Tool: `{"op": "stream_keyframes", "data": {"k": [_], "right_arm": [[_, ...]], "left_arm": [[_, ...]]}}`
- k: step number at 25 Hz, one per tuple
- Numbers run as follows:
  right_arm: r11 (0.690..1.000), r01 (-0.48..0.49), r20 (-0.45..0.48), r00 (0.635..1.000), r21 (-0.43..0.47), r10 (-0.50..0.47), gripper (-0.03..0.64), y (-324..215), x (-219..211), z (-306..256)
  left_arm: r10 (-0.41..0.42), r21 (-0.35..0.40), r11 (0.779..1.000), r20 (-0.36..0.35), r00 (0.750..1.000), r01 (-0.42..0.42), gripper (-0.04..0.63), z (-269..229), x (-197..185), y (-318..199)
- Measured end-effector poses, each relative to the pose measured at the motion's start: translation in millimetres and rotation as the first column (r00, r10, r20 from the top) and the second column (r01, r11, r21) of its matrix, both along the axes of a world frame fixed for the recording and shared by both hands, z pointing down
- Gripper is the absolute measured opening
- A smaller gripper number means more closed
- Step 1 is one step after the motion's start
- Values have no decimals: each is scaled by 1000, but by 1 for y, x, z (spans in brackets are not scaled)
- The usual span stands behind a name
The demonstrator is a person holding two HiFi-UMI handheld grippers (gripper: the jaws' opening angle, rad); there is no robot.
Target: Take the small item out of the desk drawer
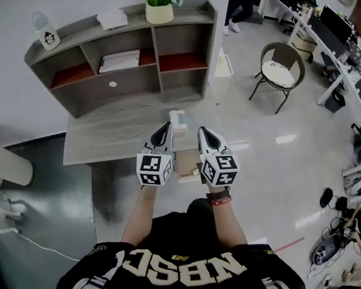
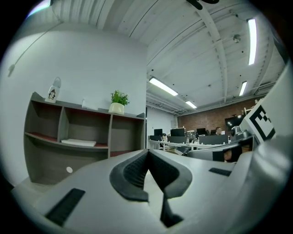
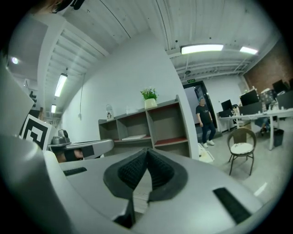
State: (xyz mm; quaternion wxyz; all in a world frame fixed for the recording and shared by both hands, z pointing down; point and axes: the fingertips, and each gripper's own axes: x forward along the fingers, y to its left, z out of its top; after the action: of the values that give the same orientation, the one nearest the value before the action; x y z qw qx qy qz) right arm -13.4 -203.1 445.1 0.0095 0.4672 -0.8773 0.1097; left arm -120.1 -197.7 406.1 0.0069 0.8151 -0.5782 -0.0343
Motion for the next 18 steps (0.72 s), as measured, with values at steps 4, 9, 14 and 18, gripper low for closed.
{"op": "stream_keyframes", "data": {"k": [4, 9, 14, 18], "right_arm": [[998, -34, -34, 999, -58, 32, 6, 13, 8, 27], [995, -29, -76, 997, -98, 21, 6, 17, 10, 49], [988, 4, -121, 992, -153, -23, 6, 18, 9, 83], [978, 23, -155, 986, -208, -56, 6, 15, 11, 116]], "left_arm": [[49, -52, 997, -15, 999, -49, 9, 29, 10, 10], [63, -112, 991, -42, 997, -67, 9, 59, 12, 15], [49, -172, 983, -53, 997, -57, 9, 91, 9, 18], [45, -225, 973, -47, 998, -54, 9, 119, 12, 17]]}}
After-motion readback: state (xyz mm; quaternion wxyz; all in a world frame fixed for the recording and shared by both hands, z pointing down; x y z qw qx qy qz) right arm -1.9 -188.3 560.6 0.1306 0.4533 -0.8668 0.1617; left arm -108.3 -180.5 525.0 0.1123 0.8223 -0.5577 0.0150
